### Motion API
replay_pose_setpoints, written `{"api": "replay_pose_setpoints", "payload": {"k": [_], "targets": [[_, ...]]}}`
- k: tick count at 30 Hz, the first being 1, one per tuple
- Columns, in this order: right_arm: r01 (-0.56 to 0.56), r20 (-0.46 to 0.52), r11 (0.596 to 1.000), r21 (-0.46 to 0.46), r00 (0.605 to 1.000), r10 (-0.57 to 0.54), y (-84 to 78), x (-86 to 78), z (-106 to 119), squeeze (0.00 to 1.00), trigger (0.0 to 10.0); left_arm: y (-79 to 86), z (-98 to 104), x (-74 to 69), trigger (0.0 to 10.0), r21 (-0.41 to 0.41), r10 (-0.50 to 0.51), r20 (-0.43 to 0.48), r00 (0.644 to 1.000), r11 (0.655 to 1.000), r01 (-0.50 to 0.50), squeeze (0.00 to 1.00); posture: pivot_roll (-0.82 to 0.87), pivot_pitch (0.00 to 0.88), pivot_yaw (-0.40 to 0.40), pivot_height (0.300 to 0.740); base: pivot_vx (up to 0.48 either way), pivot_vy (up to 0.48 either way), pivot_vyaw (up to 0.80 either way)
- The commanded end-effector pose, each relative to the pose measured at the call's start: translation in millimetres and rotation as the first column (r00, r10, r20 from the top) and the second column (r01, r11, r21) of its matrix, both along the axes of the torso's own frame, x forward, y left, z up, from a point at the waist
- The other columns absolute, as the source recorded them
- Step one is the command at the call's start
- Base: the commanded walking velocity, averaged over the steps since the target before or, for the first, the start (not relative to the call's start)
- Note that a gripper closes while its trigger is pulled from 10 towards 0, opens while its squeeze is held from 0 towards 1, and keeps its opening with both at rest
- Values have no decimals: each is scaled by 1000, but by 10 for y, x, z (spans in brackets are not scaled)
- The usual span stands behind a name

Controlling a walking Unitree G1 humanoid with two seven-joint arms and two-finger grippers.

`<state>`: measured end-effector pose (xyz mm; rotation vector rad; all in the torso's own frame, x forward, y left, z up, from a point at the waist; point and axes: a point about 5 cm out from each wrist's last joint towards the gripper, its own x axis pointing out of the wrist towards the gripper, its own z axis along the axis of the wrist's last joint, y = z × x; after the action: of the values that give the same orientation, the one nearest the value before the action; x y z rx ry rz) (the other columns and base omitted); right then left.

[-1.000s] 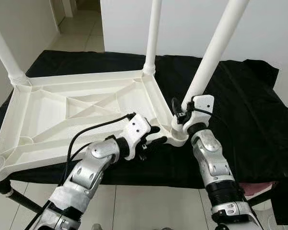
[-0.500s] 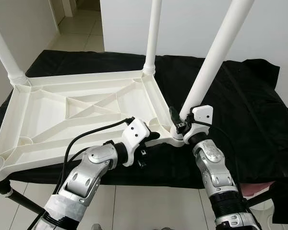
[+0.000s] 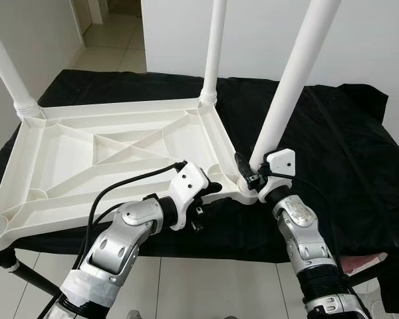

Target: Building children table

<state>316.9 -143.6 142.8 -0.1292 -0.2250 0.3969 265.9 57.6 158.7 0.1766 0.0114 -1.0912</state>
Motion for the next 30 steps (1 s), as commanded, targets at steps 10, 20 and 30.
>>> {"api": "replay_pose_setpoints", "payload": {"k": [10,20,30], "targets": [[-92,-79,995,-32,993,90,-16,-41,-199,0,10000,-16,11,-15,10000,2,50,1,999,999,-50,0,24,31,-42,740,0,0,0],[-23,-173,997,71,984,35,-75,23,-312,0,10000,-31,49,-3,10000,2,47,10,999,999,-47,0,24,31,-40,740,0,0,0],[51,-251,991,120,968,-19,-95,52,-402,0,10000,-30,57,-11,10000,2,47,9,999,999,-47,0,25,32,-38,740,0,0,0]]}}
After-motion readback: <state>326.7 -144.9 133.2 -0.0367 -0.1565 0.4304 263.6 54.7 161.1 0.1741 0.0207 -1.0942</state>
